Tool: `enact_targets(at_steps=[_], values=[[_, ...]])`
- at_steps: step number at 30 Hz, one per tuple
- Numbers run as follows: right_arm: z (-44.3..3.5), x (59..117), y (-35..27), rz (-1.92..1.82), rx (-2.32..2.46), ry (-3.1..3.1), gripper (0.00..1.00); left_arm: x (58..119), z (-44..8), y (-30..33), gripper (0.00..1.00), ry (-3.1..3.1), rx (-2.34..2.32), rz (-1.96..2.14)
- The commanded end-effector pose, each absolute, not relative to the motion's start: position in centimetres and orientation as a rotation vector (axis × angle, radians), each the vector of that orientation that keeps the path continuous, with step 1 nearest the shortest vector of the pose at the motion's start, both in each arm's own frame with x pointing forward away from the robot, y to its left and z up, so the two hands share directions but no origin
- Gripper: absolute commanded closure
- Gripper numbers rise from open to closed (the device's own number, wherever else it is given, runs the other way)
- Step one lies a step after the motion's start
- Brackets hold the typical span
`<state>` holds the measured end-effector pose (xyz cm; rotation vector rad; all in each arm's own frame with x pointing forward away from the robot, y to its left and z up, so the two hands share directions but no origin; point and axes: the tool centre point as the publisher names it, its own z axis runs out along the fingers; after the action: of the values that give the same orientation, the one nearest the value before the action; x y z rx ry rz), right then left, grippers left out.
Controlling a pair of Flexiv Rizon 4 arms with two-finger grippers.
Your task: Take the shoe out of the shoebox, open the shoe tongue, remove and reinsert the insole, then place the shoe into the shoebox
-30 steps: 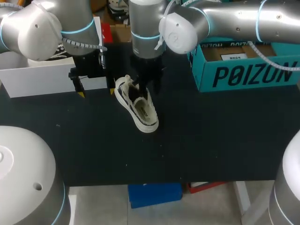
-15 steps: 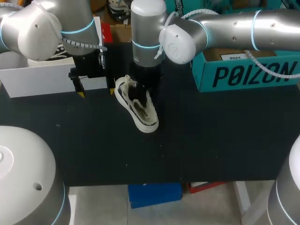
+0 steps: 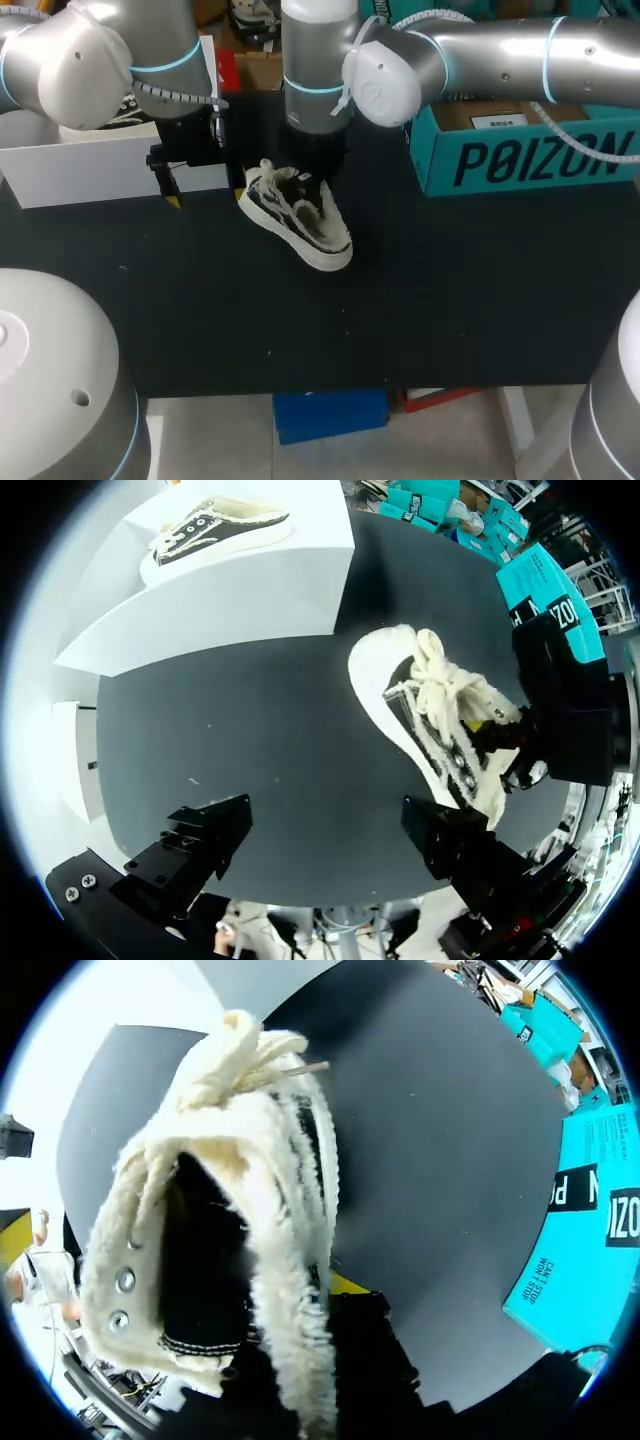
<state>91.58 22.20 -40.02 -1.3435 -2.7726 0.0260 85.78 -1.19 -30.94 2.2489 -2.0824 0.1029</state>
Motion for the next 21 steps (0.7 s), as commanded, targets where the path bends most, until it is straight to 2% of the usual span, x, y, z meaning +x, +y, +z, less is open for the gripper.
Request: enact_targets(at_steps=[1, 14, 21], values=[[-37.2, 91.5, 21.8, 0.034, -1.339, -2.791, 1.00, 85.7, -31.0, -1.1, 0.00, -2.083, 2.247, 0.107], [-30.0, 93.5, 20.2, 0.160, -1.280, -2.911, 1.00, 85.7, -31.0, -1.1, 0.00, -2.083, 2.247, 0.107], [-24.7, 95.8, 18.9, 0.182, -1.062, -3.067, 1.00, 85.7, -31.0, -1.1, 0.00, -2.083, 2.247, 0.107]])
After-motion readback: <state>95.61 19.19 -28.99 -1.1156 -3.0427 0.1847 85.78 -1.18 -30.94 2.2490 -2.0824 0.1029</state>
